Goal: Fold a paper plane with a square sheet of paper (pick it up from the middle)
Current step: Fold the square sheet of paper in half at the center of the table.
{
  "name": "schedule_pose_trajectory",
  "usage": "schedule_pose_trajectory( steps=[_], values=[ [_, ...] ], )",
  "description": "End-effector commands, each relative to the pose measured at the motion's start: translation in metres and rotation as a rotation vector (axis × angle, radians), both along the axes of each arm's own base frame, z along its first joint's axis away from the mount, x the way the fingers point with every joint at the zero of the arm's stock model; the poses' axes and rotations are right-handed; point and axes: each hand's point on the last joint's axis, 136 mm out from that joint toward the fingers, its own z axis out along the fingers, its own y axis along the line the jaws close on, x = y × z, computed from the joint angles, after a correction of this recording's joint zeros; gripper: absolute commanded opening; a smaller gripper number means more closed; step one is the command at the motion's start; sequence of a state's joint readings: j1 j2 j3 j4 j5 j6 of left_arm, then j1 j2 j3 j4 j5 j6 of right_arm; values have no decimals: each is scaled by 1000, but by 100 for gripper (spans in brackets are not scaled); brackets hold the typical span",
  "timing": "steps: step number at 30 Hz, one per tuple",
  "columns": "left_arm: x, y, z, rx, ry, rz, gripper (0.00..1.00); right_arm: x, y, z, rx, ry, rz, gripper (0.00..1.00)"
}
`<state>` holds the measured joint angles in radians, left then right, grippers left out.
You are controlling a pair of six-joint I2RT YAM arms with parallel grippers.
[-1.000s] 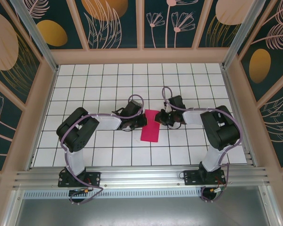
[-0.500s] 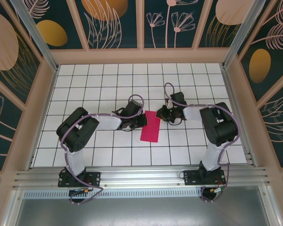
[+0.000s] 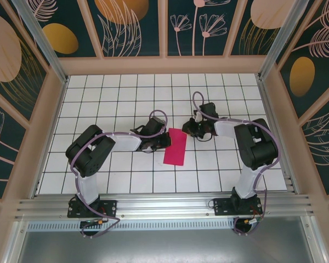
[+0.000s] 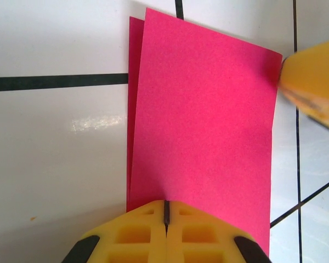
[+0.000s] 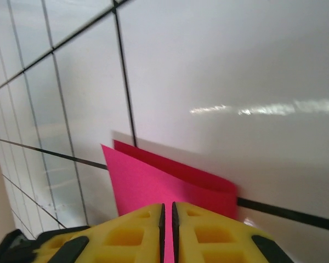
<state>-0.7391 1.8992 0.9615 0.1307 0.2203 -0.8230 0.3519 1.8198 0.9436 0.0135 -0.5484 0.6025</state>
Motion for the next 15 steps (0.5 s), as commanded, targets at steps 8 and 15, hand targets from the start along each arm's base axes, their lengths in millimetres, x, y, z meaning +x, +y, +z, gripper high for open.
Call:
schedule_pose_trajectory(
  steps=[8, 15],
  values=[
    [-28, 34, -47, 176, 117, 9, 0, 0, -9, -32, -18, 70, -12, 16],
    [-29, 35, -48, 178, 120, 7, 0, 5, -13, -28, -30, 87, -37, 15]
  ],
)
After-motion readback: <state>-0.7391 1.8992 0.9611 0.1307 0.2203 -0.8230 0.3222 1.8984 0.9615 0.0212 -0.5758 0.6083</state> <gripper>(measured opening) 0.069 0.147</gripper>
